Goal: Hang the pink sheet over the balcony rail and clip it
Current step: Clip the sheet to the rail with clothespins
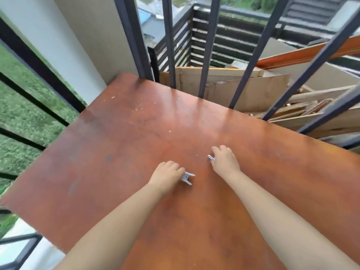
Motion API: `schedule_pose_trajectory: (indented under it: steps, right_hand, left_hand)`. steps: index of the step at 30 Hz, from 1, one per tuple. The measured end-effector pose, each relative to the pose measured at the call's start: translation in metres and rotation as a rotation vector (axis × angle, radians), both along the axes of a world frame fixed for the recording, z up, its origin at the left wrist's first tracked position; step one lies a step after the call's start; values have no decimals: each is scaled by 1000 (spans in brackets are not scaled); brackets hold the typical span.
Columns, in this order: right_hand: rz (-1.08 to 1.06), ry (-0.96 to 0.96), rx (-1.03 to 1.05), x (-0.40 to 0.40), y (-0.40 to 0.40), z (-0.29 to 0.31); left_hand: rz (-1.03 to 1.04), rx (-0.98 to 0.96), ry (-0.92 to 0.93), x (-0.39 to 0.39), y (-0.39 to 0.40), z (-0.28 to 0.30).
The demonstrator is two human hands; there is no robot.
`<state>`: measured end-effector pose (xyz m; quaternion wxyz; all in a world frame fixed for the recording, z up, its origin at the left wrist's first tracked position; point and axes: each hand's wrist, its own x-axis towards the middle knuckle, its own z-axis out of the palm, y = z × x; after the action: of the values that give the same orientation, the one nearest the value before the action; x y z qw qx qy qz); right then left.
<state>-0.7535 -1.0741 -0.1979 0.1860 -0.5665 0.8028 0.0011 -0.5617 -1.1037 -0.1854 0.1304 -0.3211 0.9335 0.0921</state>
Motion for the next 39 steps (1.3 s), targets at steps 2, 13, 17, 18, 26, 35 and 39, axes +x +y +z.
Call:
schedule_pose_trajectory:
  steps: [2,13,17,18,26,35,39]
  right_hand:
    - [15,-57,-55,4,1,-4]
    - [282,-360,17,127,61,53]
    - [467,-488,1,207,114,88]
    - [535,-501,-1,230,132,97]
    - [1255,-500,171,445,345,145]
    - [1966,-421,205,667,604,169]
    - [2210,-463,131,763,721,178]
  left_hand:
    - [180,123,-1,13,6,-6]
    - [1072,603,540,135,122,37]
    - [1159,568,705,200,211,74]
    - [1179,589,752,218,241,88]
    - [1680,274,1007,377,530,119]
    - [2366,-249,1017,489,811,136]
    - [2534,-312,924,555,925,150]
